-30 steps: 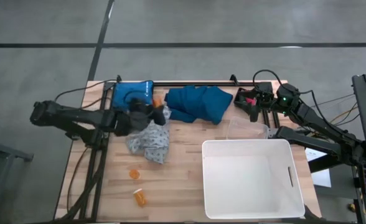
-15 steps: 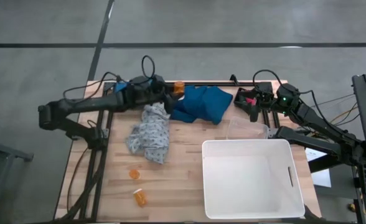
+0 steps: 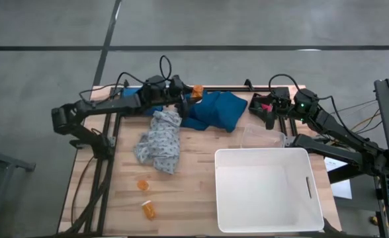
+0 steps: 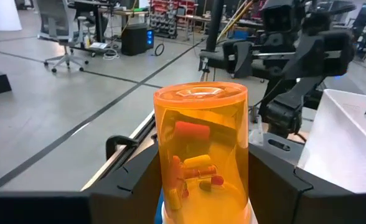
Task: Pick & place medical supplies in basket/bin
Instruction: Put the top orange pill bottle into the transparent bin
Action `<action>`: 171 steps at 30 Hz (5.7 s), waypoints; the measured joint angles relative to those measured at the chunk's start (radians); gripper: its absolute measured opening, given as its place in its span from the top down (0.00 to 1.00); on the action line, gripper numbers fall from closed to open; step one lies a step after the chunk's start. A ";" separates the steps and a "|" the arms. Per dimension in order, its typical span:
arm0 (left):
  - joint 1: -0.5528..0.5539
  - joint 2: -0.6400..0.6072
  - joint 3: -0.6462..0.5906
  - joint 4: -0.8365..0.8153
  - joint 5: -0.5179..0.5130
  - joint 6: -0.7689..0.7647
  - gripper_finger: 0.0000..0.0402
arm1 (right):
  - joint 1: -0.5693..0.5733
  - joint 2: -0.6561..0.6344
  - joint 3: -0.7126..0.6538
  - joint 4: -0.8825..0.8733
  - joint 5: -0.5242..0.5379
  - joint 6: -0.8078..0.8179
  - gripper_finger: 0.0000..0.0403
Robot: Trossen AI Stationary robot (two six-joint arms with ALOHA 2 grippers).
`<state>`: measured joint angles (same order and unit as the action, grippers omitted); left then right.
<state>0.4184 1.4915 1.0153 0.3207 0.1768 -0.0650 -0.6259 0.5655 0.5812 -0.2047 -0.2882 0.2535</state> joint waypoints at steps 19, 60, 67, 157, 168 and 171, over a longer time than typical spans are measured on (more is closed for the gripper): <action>0.029 0.108 0.000 0.076 0.084 0.001 0.49 | 0.000 0.000 0.000 0.000 0.000 0.000 0.23; -0.081 0.400 0.331 0.026 0.114 0.039 0.49 | 0.000 0.000 0.000 0.000 0.000 0.000 0.23; -0.125 0.586 0.546 -0.091 0.161 0.026 0.49 | 0.000 0.001 0.000 0.000 0.001 0.000 0.23; -0.274 0.959 0.843 -0.168 0.152 -0.118 0.29 | 0.000 0.001 0.000 0.000 0.000 0.000 0.23; -0.273 0.958 0.843 -0.181 0.147 -0.115 0.21 | 0.000 0.001 0.000 0.000 0.000 0.000 0.23; -0.273 0.958 0.843 -0.181 0.144 -0.115 0.22 | 0.000 0.001 0.000 0.000 0.000 0.000 0.23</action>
<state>0.1455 2.4496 1.8587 0.1398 0.3213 -0.1802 -0.6258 0.5663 0.5812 -0.2047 -0.2878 0.2535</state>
